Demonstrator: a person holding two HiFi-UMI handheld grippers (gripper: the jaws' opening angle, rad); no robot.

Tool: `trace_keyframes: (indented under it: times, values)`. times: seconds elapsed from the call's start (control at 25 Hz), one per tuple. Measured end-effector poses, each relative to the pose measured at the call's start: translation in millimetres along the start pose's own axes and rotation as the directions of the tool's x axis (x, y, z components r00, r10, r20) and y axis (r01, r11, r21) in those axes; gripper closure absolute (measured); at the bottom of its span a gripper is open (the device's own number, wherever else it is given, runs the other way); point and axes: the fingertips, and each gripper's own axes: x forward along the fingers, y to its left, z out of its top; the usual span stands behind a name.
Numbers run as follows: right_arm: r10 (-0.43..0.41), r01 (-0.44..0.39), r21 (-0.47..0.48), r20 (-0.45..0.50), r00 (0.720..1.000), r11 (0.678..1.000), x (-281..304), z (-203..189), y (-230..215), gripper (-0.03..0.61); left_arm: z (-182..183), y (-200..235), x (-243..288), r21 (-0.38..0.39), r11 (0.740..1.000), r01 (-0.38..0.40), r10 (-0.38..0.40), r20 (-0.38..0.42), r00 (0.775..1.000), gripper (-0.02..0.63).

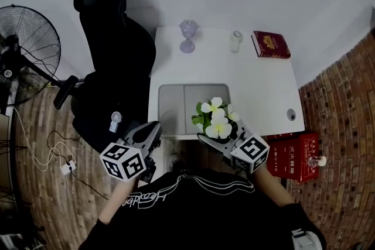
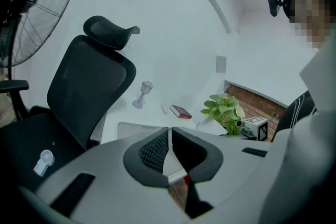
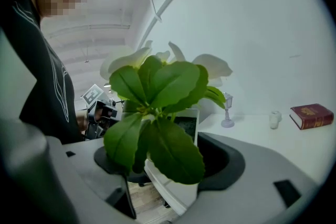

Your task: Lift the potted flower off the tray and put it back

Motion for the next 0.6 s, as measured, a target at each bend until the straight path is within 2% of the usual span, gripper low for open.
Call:
trace_keyframes:
  times: [0.36, 0.6]
  values:
    - [-0.042, 0.042, 0.000, 0.001, 0.999, 0.999, 9, 0, -30, 0.219, 0, 4, 9, -0.005, 1.000, -0.009, 0.009, -0.001, 1.000, 0.568]
    - [-0.110, 0.110, 0.013, -0.028, 0.994, 0.994, 30, -18, -77, 0.219, 5, 11, 28, 0.005, 1.000, -0.008, 0.008, -0.018, 1.000, 0.568]
